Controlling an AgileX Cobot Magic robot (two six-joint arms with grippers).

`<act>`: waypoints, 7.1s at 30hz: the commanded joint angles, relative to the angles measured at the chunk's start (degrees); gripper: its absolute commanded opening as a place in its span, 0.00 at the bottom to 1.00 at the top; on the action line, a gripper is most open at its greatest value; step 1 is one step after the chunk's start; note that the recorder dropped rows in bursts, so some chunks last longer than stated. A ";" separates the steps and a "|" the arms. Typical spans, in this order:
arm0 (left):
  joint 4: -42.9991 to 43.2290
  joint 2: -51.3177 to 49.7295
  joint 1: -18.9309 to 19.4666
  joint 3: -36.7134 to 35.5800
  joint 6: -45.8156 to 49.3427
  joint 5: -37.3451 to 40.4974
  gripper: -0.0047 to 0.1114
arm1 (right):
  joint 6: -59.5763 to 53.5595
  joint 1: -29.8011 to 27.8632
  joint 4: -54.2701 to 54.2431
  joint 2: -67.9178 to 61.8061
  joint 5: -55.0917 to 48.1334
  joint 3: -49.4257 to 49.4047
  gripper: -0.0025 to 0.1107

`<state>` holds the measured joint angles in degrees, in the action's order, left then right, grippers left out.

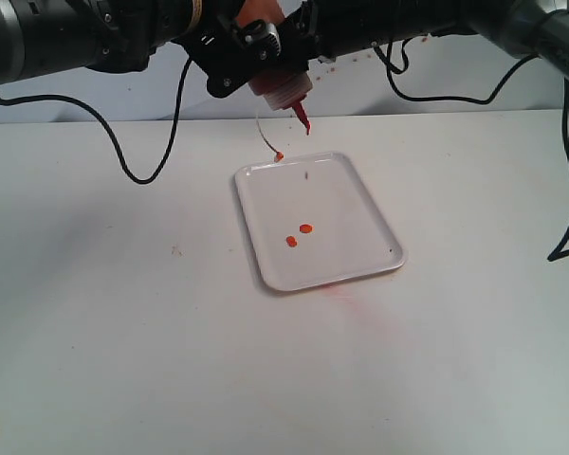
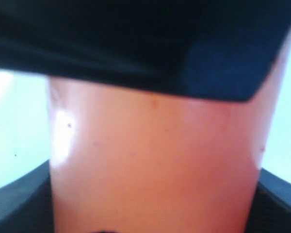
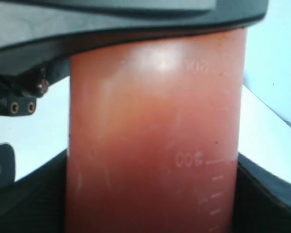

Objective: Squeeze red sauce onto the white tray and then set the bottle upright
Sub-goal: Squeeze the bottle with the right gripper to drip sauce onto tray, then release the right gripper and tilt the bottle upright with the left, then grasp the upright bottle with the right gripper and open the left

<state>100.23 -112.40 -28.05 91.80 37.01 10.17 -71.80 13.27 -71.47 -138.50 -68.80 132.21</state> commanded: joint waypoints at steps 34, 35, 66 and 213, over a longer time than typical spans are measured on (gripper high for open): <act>-0.28 0.93 -0.19 0.80 -0.68 0.54 0.04 | 1.41 -0.10 -3.27 0.27 0.75 0.48 0.73; -0.28 0.93 -0.19 0.80 -0.68 0.54 0.04 | 1.41 -0.10 -2.37 0.27 0.64 0.48 0.61; -0.28 0.93 -0.19 0.80 -0.68 0.54 0.04 | 6.76 -0.10 -0.16 1.37 5.75 0.48 0.95; -38.51 -9.01 4.51 -35.52 -66.58 -80.13 0.04 | -50.95 -1.22 -28.47 36.23 9.39 -78.78 0.29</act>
<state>59.38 -121.96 -22.76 55.99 -30.07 -67.90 -122.12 11.99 -98.83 -103.78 -58.65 53.04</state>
